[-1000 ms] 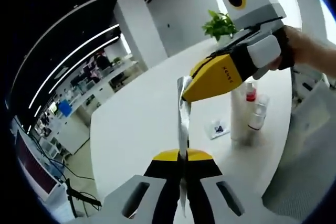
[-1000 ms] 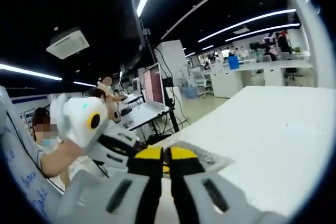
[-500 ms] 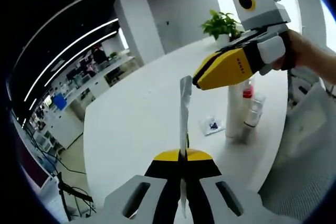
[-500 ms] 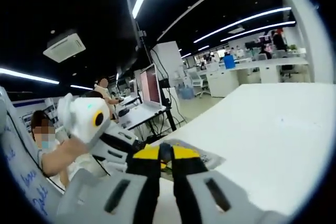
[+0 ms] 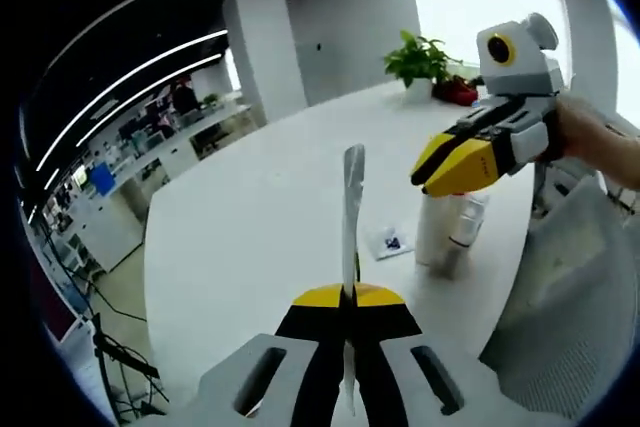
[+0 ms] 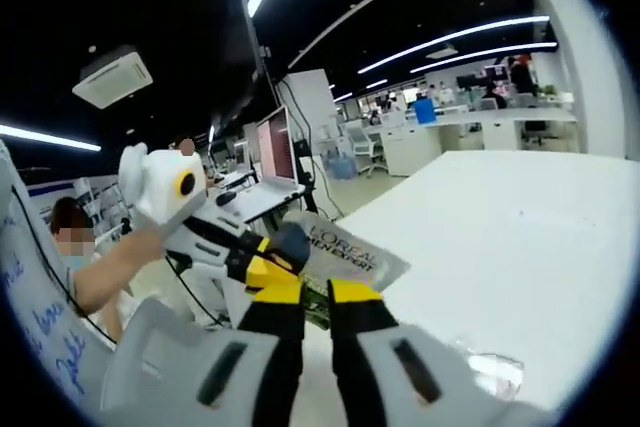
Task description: Arrange the skincare products in the storage area until every visible bottle or jar stands upright without overlapping.
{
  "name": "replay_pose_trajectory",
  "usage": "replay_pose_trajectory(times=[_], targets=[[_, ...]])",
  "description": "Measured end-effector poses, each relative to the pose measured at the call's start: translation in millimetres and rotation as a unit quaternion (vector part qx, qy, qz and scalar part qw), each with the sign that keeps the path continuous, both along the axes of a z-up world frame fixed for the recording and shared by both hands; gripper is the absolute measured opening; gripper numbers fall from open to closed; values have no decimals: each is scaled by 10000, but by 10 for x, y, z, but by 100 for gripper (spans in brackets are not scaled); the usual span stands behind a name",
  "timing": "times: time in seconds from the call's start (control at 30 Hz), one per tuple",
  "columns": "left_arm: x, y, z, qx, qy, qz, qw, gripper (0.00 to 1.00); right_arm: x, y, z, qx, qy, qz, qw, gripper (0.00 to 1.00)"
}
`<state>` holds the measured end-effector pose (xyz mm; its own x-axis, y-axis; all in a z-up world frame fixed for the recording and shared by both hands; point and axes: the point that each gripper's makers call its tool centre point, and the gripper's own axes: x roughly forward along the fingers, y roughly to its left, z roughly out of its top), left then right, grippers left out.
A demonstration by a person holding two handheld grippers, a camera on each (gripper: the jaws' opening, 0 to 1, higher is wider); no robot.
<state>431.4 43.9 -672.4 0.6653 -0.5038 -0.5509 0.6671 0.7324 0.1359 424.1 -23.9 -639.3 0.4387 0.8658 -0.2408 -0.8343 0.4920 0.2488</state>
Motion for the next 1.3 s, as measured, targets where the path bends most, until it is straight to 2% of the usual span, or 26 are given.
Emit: replay_pose_trajectory(times=[0.2,0.47,0.5,0.67,1.07,1.17,1.3], targets=[[-55,15,-1,-83,80,-23,9999,0,-119,15,-98,-103,78,4,9999,10],[-155,45,11,-362,221,-19,9991,0,-273,27,-204,-178,176,-2,9997,10],[-163,46,16,-476,254,-16,9985,0,-300,30,-234,-185,213,16,9996,11],[-230,59,-3,-591,339,-10,9977,0,-415,53,-357,-163,409,12,9990,11],[-371,43,176,-1009,411,-94,9940,0,-544,49,-514,-156,680,-60,9975,14],[-399,29,255,-1339,461,-150,9898,0,-570,39,-533,-119,752,-82,9971,15],[-446,18,314,-1491,509,-226,9873,0,-613,64,-559,-105,816,-55,9966,17]])
